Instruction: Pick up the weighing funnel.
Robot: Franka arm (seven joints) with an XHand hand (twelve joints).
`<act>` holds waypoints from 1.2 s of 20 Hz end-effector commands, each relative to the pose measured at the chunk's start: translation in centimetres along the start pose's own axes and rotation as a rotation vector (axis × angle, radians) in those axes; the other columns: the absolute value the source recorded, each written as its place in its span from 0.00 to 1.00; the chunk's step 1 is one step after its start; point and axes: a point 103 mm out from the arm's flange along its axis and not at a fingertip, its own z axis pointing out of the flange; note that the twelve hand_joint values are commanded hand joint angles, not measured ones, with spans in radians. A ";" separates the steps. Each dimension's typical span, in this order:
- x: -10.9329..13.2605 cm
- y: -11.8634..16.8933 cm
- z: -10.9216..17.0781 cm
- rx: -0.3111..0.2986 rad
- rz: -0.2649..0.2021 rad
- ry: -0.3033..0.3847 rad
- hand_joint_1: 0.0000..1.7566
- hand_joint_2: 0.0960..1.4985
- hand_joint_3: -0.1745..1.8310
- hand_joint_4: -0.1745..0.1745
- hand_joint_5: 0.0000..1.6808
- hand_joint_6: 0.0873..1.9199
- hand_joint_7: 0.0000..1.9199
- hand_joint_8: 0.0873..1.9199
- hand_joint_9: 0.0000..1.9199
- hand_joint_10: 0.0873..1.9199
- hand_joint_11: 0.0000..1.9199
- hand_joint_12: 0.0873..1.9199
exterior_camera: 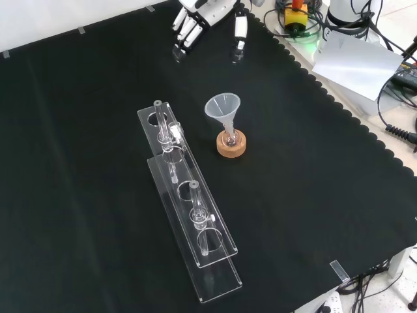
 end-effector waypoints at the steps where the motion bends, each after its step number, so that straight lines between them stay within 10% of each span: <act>1: -1.8 0.7 0.7 -0.007 0.011 0.032 0.36 0.44 0.25 0.37 0.22 0.00 0.13 0.30 0.38 0.03 0.24 0.66; 11: -5.1 3.8 2.9 -0.057 0.011 0.090 0.38 0.42 0.31 0.36 0.26 0.00 0.20 0.30 0.33 0.23 0.27 0.65; 24: -7.2 11.1 9.0 -0.009 -0.015 0.156 0.44 0.40 0.35 0.35 0.34 0.00 0.29 0.29 0.42 0.22 0.35 0.61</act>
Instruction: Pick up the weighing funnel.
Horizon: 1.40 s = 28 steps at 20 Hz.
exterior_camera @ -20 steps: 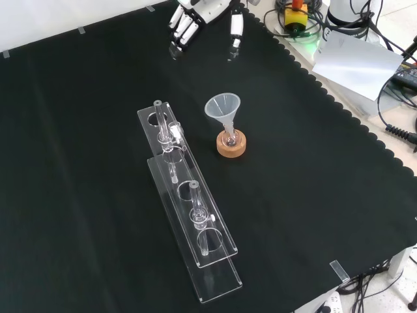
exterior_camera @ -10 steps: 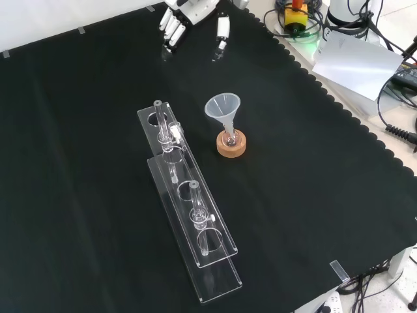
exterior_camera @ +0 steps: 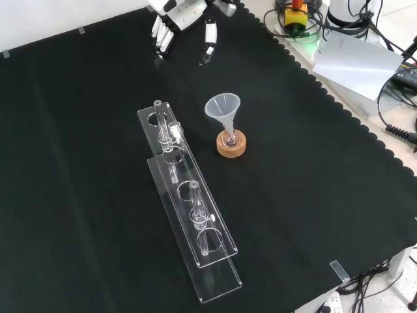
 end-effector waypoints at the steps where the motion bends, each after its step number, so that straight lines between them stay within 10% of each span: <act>1: -1.7 5.9 5.2 0.033 -0.029 0.050 0.44 0.40 0.35 0.35 0.34 0.00 0.29 0.29 0.42 0.22 0.35 0.61; 28: 2.4 9.7 12.2 0.089 -0.057 0.064 0.47 0.39 0.36 0.33 0.36 0.00 0.31 0.30 0.43 0.21 0.37 0.59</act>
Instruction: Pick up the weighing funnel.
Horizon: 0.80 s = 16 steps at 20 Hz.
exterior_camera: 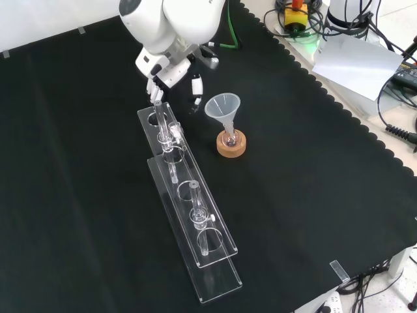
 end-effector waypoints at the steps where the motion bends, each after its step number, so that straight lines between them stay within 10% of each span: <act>1: 0.8 0.4 0.6 -0.001 -0.007 0.004 0.47 0.39 0.36 0.33 0.36 0.00 0.31 0.30 0.43 0.21 0.37 0.59; 16: 1.8 1.5 2.5 -0.003 -0.010 0.002 0.48 0.38 0.37 0.33 0.37 0.00 0.30 0.30 0.44 0.20 0.37 0.59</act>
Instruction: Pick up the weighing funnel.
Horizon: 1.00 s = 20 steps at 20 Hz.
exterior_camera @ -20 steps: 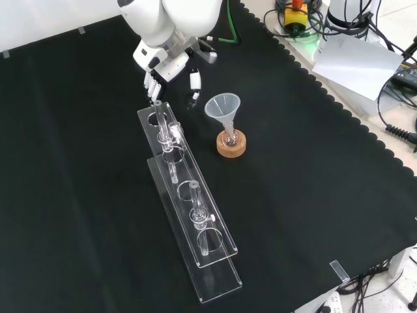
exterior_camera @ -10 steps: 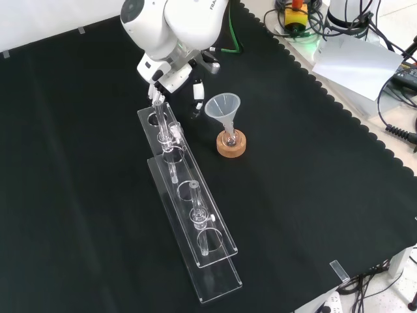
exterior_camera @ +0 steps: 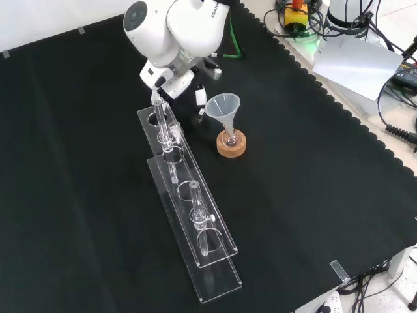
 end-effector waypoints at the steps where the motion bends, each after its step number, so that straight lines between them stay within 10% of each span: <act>1: 0.5 0.5 0.3 -0.004 -0.006 -0.001 0.48 0.38 0.37 0.33 0.37 0.00 0.30 0.30 0.44 0.20 0.37 0.59; 20: 1.2 1.7 1.4 -0.006 0.003 -0.009 0.49 0.37 0.37 0.35 0.41 0.02 0.30 0.31 0.44 0.20 0.36 0.59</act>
